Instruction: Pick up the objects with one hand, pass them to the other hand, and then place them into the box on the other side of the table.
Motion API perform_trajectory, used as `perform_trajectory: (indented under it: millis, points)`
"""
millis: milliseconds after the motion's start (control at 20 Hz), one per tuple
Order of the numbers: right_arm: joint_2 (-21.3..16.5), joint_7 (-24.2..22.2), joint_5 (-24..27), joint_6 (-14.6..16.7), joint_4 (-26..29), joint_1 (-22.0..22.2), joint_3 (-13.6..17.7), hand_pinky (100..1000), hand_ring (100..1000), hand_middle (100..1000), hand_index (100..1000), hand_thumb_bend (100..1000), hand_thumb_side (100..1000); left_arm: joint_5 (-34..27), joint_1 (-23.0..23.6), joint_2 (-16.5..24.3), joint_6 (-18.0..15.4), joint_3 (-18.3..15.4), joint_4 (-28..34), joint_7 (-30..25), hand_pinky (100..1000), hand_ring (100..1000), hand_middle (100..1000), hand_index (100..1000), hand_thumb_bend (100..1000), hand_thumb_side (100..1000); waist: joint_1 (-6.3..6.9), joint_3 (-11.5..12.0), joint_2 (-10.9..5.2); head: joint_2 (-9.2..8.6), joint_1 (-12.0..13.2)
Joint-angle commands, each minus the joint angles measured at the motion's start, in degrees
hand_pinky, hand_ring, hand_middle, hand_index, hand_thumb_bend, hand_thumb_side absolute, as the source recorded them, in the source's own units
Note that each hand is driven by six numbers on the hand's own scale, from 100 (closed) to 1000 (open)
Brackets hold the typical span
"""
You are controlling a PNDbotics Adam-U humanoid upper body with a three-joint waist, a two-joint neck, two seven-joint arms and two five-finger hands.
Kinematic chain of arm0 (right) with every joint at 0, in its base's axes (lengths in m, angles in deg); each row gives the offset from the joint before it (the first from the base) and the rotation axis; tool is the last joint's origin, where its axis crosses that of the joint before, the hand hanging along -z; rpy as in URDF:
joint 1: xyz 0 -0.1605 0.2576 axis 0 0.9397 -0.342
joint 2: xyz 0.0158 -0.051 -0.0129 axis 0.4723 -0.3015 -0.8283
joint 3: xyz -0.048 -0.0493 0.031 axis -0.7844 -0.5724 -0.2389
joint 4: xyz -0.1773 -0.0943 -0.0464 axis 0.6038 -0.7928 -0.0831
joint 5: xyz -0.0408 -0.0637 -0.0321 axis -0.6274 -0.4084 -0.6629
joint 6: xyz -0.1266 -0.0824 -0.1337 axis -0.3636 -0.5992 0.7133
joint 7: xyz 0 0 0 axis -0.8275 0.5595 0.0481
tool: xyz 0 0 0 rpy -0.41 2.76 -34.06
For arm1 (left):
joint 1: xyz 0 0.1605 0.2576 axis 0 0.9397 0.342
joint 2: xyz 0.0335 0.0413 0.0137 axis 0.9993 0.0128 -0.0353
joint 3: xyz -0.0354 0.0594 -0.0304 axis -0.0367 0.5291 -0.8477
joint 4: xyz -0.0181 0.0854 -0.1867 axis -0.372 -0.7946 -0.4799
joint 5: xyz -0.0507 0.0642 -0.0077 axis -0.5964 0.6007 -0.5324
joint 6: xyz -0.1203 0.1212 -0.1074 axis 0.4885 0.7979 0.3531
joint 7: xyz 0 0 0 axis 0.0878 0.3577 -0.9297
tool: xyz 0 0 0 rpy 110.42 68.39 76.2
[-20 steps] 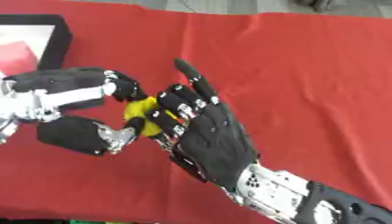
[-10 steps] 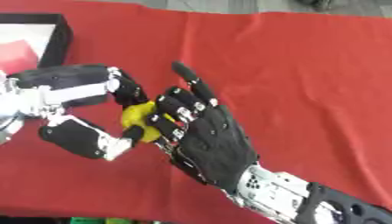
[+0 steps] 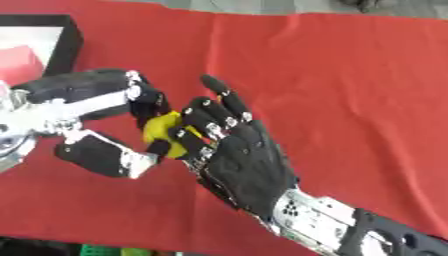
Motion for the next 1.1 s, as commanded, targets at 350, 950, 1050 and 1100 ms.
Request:
perform_trajectory:
  millis: [350, 950, 1050, 1100]
  points:
    - [-0.66, -2.10, -1.87, -2.18, 1.21, -0.21, 0.55, 839, 764, 683, 780, 514, 100, 0.15, 0.54, 1.13, -0.44, -0.37, 0.60, 4.52, 659, 519, 351, 343, 100, 248, 0.18, -0.17, -0.99, -0.29, -0.02]
    - [-0.58, -6.29, -5.87, -8.75, 1.21, 0.28, 0.34, 849, 862, 810, 910, 638, 100, -2.89, 4.45, 5.09, -0.13, -4.16, 0.60, 13.18, 637, 493, 302, 305, 100, 245, 0.00, -0.37, -0.82, -0.72, -0.10]
    - [-0.57, -5.97, -6.03, -9.14, 1.21, 0.40, 0.30, 846, 866, 814, 910, 637, 100, -3.05, 5.48, 6.01, -0.20, -4.97, 0.60, 14.47, 636, 492, 299, 303, 100, 245, -0.03, -0.43, -0.76, -0.83, -0.02]
    - [-0.57, -5.77, -6.10, -9.30, 1.21, 0.44, 0.30, 846, 866, 813, 910, 635, 100, -3.09, 6.07, 6.53, -0.27, -5.43, 0.60, 15.09, 637, 492, 298, 302, 100, 244, -0.04, -0.44, -0.72, -0.86, 0.05]
